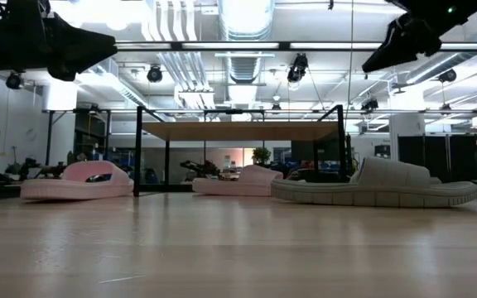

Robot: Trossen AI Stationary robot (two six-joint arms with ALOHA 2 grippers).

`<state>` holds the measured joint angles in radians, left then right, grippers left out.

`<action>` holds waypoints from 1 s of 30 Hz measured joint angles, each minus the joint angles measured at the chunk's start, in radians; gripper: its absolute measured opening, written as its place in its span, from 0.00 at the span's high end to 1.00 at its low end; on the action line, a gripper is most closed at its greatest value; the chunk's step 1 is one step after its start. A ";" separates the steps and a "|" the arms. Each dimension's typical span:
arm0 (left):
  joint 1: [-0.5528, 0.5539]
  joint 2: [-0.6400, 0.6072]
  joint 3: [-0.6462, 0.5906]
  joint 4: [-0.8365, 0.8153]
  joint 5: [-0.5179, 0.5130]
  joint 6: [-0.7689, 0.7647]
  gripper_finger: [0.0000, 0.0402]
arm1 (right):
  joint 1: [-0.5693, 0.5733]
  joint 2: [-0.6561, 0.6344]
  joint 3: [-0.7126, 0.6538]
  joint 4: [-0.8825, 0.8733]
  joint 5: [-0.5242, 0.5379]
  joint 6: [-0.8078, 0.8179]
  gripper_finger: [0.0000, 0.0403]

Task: Pick and place slides into the shelf
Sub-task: Put the top gray slipper on the shelf

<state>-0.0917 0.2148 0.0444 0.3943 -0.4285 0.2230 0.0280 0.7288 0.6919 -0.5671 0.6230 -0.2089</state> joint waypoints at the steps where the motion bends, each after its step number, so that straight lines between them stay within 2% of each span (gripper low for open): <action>1: 0.000 0.001 0.000 0.000 0.000 0.000 0.53 | 0.000 0.012 0.007 -0.026 0.020 0.001 0.53; 14: 0.000 -0.001 -0.002 0.000 0.000 0.000 0.53 | 0.000 0.111 0.016 -0.160 0.044 0.096 0.54; 24: 0.000 -0.001 -0.003 -0.001 0.000 0.000 0.53 | -0.003 0.197 0.014 -0.162 0.046 0.104 0.54; 30: 0.000 0.001 -0.003 -0.002 0.000 0.000 0.53 | -0.040 0.242 0.014 -0.174 0.092 0.104 0.54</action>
<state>-0.0917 0.2153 0.0410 0.3927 -0.4286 0.2230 -0.0123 0.9708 0.7055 -0.7407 0.7154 -0.1047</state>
